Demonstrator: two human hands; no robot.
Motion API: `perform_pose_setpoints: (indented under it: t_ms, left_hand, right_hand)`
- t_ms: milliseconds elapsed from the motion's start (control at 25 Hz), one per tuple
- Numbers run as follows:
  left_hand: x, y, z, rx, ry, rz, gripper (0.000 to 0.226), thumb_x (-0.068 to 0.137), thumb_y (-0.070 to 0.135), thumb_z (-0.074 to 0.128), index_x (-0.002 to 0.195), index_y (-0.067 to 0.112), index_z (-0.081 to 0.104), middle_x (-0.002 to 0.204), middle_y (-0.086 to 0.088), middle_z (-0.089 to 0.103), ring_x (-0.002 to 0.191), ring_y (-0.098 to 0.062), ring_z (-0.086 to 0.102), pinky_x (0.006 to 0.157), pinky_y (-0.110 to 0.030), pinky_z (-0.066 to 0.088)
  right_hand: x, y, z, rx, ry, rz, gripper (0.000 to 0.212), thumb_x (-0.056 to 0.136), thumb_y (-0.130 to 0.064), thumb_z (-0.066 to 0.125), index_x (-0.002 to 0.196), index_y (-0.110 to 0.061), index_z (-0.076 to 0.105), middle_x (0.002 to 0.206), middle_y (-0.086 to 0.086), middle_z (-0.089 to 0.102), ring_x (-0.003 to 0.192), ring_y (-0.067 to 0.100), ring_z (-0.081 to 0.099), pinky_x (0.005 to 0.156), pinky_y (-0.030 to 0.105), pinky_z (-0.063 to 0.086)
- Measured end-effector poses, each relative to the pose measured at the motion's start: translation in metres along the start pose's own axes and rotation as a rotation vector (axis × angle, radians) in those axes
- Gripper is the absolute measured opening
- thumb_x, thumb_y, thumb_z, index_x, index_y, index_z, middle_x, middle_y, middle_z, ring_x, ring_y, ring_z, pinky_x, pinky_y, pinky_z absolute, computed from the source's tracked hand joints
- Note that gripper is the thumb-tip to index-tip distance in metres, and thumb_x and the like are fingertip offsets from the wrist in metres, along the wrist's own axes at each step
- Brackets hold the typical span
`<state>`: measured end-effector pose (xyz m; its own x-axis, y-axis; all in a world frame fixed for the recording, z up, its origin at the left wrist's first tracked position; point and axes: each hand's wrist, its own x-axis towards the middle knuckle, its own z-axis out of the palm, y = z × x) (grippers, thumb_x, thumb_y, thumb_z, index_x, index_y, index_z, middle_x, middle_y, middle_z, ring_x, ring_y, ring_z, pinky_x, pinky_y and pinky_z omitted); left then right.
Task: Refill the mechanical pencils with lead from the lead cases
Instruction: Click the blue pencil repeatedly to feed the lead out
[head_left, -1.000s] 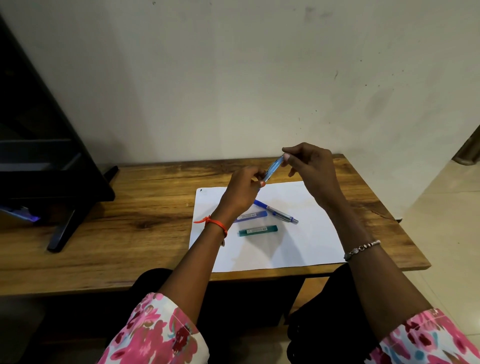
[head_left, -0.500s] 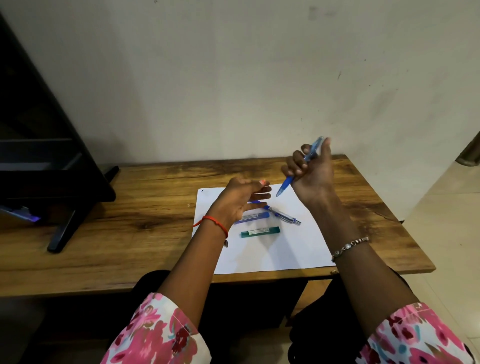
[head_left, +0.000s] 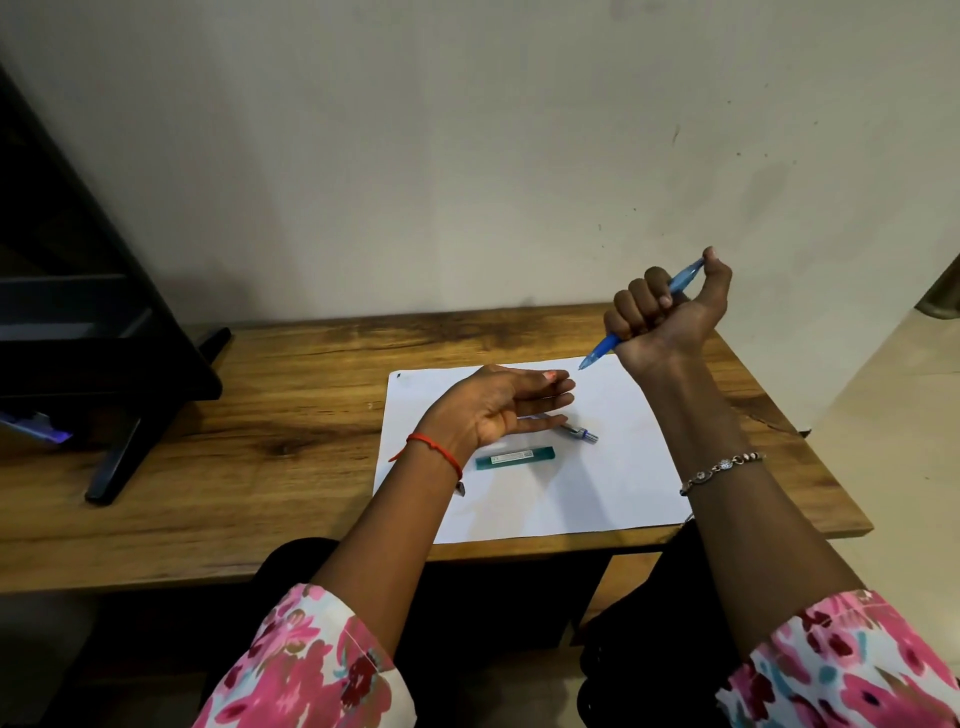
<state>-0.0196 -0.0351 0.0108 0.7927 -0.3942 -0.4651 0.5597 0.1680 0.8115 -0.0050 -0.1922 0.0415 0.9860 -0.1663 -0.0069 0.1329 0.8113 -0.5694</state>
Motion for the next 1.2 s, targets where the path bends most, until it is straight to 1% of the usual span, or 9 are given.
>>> perform_pose_setpoints:
  t_ms: [200, 320, 480, 680, 840, 920, 1040, 1200]
  left_hand:
    - [-0.002, -0.002, 0.004, -0.009, -0.012, -0.028, 0.013, 0.090, 0.006, 0.053, 0.087, 0.000, 0.064, 0.068, -0.007, 0.072, 0.062, -0.015, 0.070, 0.065, -0.033, 0.058]
    - [-0.002, -0.003, 0.006, -0.015, -0.013, -0.032, 0.013, 0.090, 0.007, 0.054, 0.086, 0.000, 0.064, 0.067, -0.007, 0.072, 0.061, -0.015, 0.070, 0.064, -0.033, 0.058]
    - [-0.003, -0.003, 0.007, -0.031, -0.017, -0.039, 0.012, 0.090, 0.007, 0.054, 0.089, 0.000, 0.063, 0.068, -0.007, 0.072, 0.061, -0.015, 0.070, 0.062, -0.034, 0.059]
    - [-0.002, -0.004, 0.009, -0.017, -0.029, -0.032, 0.011, 0.090, 0.006, 0.054, 0.089, 0.000, 0.063, 0.067, -0.006, 0.072, 0.060, -0.014, 0.070, 0.061, -0.033, 0.059]
    - [-0.002, -0.006, 0.010, 0.003, -0.037, -0.045, 0.011, 0.089, 0.007, 0.056, 0.087, 0.001, 0.065, 0.067, -0.005, 0.072, 0.062, -0.014, 0.069, 0.063, -0.033, 0.059]
    - [-0.001, -0.006, 0.011, 0.002, -0.036, -0.046, 0.010, 0.089, 0.007, 0.056, 0.087, 0.001, 0.065, 0.067, -0.005, 0.072, 0.061, -0.014, 0.070, 0.061, -0.033, 0.059]
    - [-0.001, -0.006, 0.011, 0.006, -0.034, -0.048, 0.011, 0.089, 0.008, 0.057, 0.087, 0.002, 0.065, 0.067, -0.005, 0.072, 0.060, -0.014, 0.070, 0.062, -0.033, 0.059]
    - [-0.001, -0.006, 0.011, 0.012, -0.031, -0.056, 0.012, 0.089, 0.009, 0.056, 0.085, 0.003, 0.065, 0.067, -0.005, 0.071, 0.061, -0.013, 0.069, 0.064, -0.033, 0.058]
  right_hand:
    - [-0.003, 0.000, 0.005, -0.049, 0.009, 0.004, 0.060, 0.087, -0.052, 0.029, 0.039, -0.017, 0.029, 0.033, -0.007, 0.019, 0.032, 0.008, 0.014, 0.040, 0.017, 0.011]
    - [-0.004, -0.001, 0.007, -0.068, 0.003, 0.000, 0.060, 0.088, -0.051, 0.028, 0.039, -0.017, 0.029, 0.033, -0.007, 0.020, 0.031, 0.007, 0.014, 0.040, 0.015, 0.012]
    - [-0.005, -0.001, 0.007, -0.080, 0.007, 0.011, 0.062, 0.089, -0.054, 0.029, 0.040, -0.017, 0.029, 0.034, -0.007, 0.020, 0.032, 0.007, 0.015, 0.039, 0.015, 0.012]
    - [-0.005, -0.004, 0.008, -0.098, 0.004, 0.013, 0.059, 0.089, -0.052, 0.029, 0.041, -0.016, 0.029, 0.034, -0.007, 0.020, 0.032, 0.008, 0.015, 0.040, 0.015, 0.012]
    - [-0.005, -0.005, 0.008, -0.114, -0.010, 0.013, 0.059, 0.089, -0.052, 0.028, 0.042, -0.016, 0.032, 0.034, -0.007, 0.021, 0.032, 0.007, 0.016, 0.041, 0.014, 0.013]
    - [-0.006, -0.005, 0.008, -0.125, -0.011, 0.004, 0.059, 0.090, -0.051, 0.028, 0.043, -0.015, 0.034, 0.035, -0.006, 0.021, 0.033, 0.007, 0.016, 0.043, 0.014, 0.013]
    - [-0.007, -0.005, 0.008, -0.135, -0.004, -0.001, 0.059, 0.090, -0.053, 0.030, 0.045, -0.015, 0.034, 0.035, -0.006, 0.021, 0.033, 0.008, 0.016, 0.042, 0.014, 0.013]
    - [-0.007, -0.005, 0.009, -0.144, 0.005, -0.001, 0.057, 0.089, -0.051, 0.030, 0.048, -0.013, 0.035, 0.035, -0.006, 0.021, 0.034, 0.008, 0.016, 0.042, 0.014, 0.013]
